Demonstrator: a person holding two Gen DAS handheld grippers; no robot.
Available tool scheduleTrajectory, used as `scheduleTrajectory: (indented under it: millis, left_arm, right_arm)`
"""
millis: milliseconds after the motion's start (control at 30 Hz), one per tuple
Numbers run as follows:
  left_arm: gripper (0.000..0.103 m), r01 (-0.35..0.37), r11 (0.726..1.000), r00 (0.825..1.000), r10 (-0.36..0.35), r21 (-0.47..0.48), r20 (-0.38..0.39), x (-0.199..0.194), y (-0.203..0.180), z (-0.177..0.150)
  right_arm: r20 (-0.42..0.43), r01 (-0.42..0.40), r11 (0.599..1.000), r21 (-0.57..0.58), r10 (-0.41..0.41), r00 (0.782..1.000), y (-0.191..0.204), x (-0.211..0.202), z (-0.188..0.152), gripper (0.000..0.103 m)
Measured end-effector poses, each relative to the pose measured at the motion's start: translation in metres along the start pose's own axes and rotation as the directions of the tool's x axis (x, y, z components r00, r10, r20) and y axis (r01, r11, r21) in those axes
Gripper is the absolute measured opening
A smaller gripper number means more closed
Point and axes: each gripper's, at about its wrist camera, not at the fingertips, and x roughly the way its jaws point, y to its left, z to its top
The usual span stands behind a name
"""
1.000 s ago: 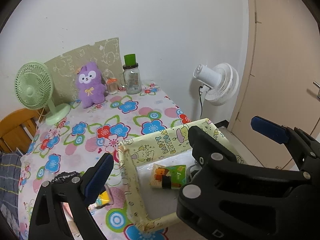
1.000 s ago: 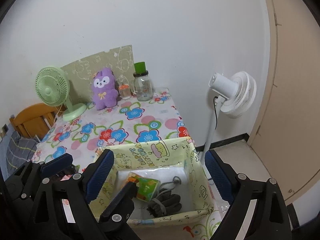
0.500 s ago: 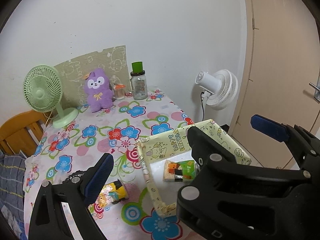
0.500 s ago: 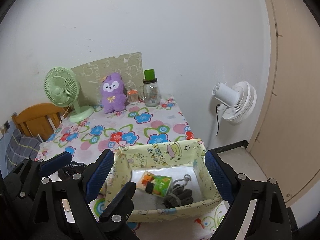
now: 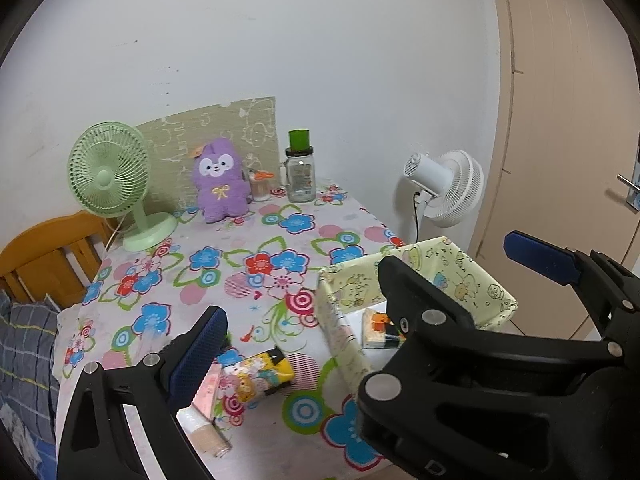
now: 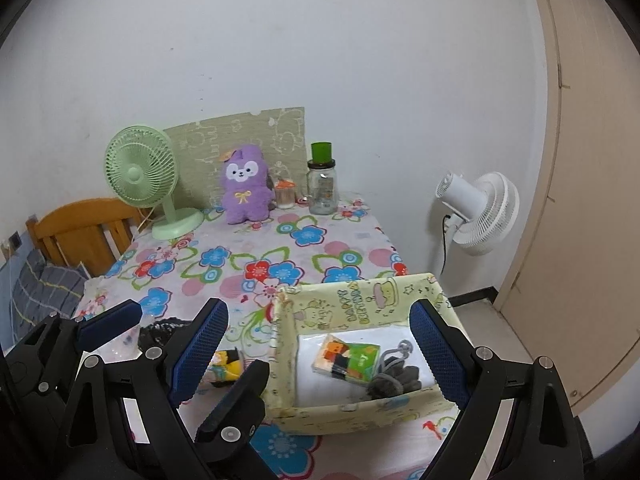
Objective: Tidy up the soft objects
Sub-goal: 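Move both tools back toward the remaining pile of soft items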
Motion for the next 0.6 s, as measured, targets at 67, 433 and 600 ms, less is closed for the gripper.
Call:
scheduleTrajectory:
  millis: [67,433,600]
  left_arm:
    - [0.099,-0.011,1.0,1.0,0.011,-0.001,0.006,-0.003,0.007,-0.002]
    - [0.098,-0.032,0.999,0.999,0.033,-0.026,0.017,-0.013,0.039,-0.013]
    - [0.098,-0.035,0.999,0.999,0.035,-0.035,0.002,-0.008,0.054,-0.021]
  right_arm:
    - [0.004,-0.002,1.0,-0.005,0.002,1.0,0.007,-0.001,0.0,0.094]
    - [-0.014,-0.056,0.998,-0.002,0.056,0.998,0.044,0.004,-0.007,0.097]
    - [-0.025,-0.064,0.998,-0.019,0.064,0.998,0.06,0.011,-0.012,0.098]
